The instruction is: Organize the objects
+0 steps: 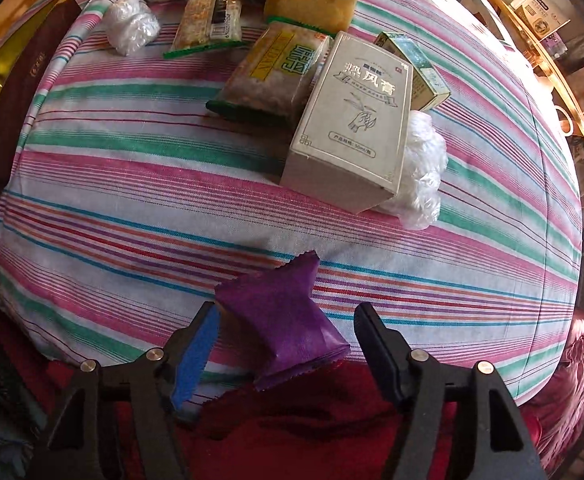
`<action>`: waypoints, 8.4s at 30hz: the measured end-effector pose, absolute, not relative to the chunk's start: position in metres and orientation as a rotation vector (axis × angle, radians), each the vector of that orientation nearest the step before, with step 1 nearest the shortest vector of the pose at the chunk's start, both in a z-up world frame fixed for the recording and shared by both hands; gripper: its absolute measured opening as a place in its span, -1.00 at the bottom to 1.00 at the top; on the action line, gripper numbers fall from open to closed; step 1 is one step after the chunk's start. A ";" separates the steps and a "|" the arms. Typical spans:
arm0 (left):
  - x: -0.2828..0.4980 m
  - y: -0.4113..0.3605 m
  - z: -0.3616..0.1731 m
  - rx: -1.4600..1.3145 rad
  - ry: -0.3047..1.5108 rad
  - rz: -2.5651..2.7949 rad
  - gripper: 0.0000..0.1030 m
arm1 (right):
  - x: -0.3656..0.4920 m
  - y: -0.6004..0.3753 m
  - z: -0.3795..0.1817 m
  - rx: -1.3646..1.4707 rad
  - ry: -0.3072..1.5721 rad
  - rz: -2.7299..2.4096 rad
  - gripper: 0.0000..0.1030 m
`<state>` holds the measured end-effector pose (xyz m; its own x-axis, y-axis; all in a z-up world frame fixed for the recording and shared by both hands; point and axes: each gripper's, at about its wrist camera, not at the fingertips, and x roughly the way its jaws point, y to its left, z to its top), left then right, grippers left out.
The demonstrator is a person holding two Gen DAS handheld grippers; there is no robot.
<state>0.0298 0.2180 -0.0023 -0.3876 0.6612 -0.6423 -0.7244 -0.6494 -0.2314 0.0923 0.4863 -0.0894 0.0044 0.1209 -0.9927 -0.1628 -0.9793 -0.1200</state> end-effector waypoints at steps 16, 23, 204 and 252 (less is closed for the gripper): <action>0.008 0.146 0.005 -0.944 -0.037 2.225 0.38 | 0.112 0.487 -0.072 -1.926 0.030 2.150 -0.29; -0.017 0.084 0.003 -0.991 -0.112 2.383 0.38 | 0.123 0.486 -0.049 -1.795 0.076 2.228 -0.29; -0.104 0.370 -0.058 -1.190 0.278 2.291 0.71 | 0.104 0.595 -0.015 -0.730 0.984 2.204 0.52; -0.001 0.292 -0.030 -1.076 0.202 2.072 -0.16 | 0.049 0.566 -0.062 -1.225 0.814 2.203 0.08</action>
